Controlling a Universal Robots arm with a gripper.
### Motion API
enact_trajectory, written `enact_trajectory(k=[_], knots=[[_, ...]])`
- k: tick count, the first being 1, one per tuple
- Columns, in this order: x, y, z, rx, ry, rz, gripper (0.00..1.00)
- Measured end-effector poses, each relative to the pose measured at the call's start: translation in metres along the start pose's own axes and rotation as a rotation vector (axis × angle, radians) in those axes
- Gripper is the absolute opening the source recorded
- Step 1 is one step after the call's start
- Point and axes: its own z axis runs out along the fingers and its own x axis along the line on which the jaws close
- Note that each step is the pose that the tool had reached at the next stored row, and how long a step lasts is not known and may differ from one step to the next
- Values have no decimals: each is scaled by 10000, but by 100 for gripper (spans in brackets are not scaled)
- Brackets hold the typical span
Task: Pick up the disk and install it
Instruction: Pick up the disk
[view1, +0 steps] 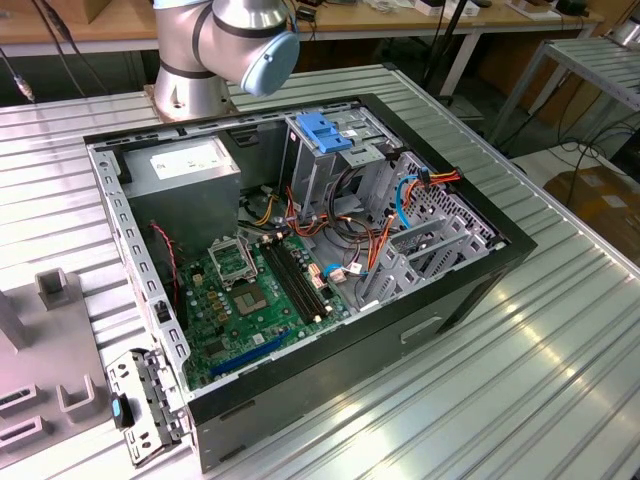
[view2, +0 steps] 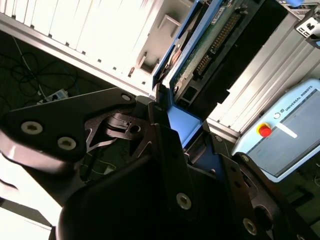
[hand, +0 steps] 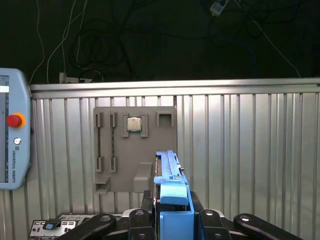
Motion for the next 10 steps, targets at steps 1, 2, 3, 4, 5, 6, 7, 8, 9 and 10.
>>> enact_trajectory(k=[1,2,3,4,5,6,7,8,9,10], knots=[[0,-6,0,0,0,0,37],[-1,-15,0,-1,0,0,37],[-1,-22,1,-1,0,0,37],[-1,-27,1,0,0,0,37],[-1,-34,2,1,0,0,37],[-1,-42,2,0,0,0,37],[-1,-48,2,0,0,0,37],[-2,-57,3,0,0,0,37],[-2,-63,3,0,0,1,37],[-2,-71,3,0,0,0,37]])
